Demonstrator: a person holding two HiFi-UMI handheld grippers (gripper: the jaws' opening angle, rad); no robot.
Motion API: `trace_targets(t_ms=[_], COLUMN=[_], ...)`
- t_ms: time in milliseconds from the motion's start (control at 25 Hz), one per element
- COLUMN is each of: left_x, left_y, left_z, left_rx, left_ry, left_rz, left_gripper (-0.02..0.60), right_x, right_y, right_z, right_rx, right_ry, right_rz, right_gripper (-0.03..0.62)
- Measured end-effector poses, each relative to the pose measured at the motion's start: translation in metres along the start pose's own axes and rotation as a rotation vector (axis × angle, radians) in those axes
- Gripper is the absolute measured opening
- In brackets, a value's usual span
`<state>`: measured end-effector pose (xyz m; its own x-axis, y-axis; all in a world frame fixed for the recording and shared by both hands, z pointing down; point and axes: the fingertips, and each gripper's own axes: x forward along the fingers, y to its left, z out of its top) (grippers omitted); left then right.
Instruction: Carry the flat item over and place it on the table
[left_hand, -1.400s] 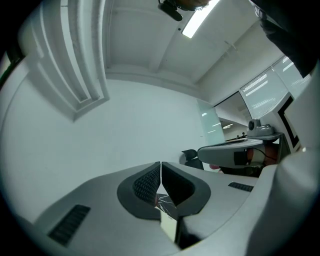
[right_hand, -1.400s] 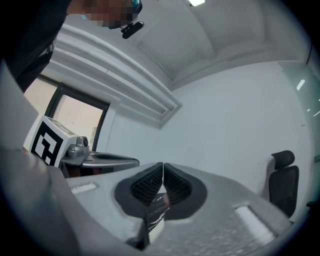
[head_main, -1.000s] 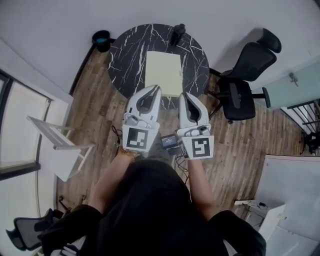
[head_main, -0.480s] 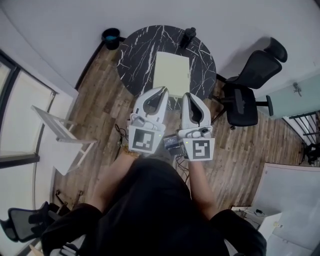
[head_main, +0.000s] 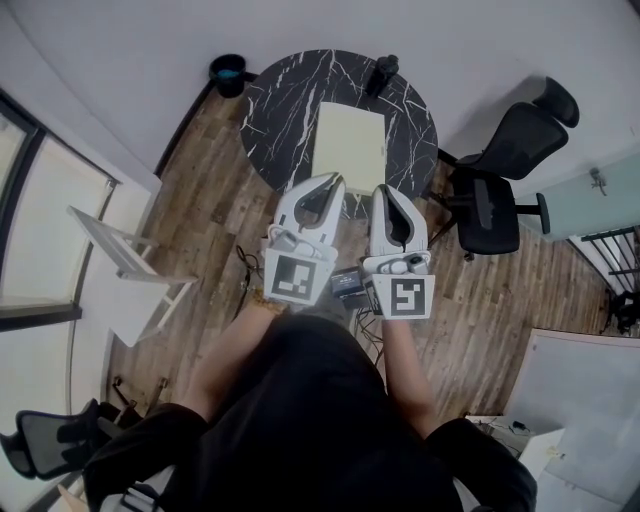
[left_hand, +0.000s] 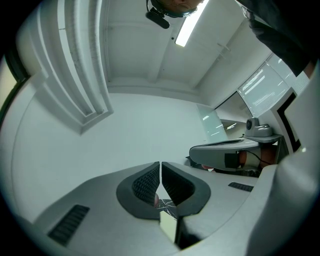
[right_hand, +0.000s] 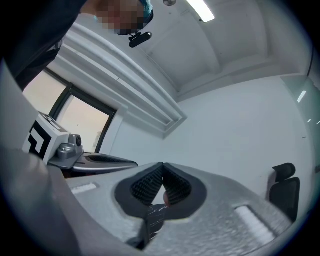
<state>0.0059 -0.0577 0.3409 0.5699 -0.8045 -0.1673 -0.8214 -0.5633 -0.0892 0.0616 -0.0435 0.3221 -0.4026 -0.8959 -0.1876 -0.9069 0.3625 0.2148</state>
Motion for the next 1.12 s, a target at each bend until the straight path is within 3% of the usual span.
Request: trace_targets(t_ms=[1120], left_x=[-0.002], left_y=[-0.014], left_z=[-0.007], left_rx=[-0.002], left_ry=[0.019], left_rz=[0.023], left_gripper=[0.015], right_x=[-0.017], right_y=[-0.02], right_z=[-0.01], right_rx=[0.023], right_ry=[0.009], right_rz=[-0.023], right_gripper=[-0.003])
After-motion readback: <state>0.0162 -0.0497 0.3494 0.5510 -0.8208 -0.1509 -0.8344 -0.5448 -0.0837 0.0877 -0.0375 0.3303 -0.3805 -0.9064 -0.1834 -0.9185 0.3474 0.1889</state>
